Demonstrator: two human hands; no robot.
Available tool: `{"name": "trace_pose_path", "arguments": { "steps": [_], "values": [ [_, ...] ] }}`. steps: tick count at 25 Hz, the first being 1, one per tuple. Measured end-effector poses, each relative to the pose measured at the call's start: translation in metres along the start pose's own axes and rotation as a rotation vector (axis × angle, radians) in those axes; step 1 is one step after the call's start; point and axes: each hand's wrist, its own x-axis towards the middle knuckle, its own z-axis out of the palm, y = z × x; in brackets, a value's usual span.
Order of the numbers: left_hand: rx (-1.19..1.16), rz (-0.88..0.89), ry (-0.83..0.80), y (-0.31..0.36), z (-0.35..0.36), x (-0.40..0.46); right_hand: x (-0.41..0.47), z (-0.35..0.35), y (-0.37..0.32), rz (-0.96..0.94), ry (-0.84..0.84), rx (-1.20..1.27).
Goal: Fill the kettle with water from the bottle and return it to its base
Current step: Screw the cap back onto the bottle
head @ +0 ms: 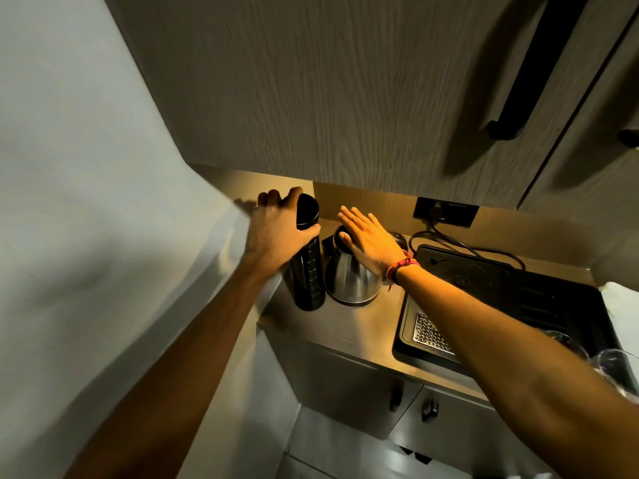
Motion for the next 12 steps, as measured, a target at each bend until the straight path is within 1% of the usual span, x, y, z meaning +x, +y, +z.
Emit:
{"name": "trace_pose_path", "arguments": {
  "steps": [1,3,5,8,10,12],
  "values": [
    [-0.014,-0.013,-0.065,-0.007,0.001,0.002,0.002,0.000,-0.004,-0.013,-0.019,0.023],
    [-0.113,-0.033,-0.188,-0.013,0.005,0.006,0.007,0.000,-0.016,-0.076,-0.097,0.046],
    [-0.186,-0.026,-0.284,-0.014,0.007,0.011,0.012,0.004,-0.031,-0.101,-0.163,0.083],
    [-0.197,-0.021,-0.394,-0.019,0.002,0.020,0.019,0.008,-0.050,-0.013,-0.165,0.214],
    [-0.245,0.035,-0.498,-0.021,-0.005,0.026,0.020,0.008,-0.052,0.012,-0.170,0.265],
    [-0.223,0.125,-0.602,-0.019,-0.012,0.031,0.019,0.006,-0.053,0.009,-0.176,0.265]
  ]
}}
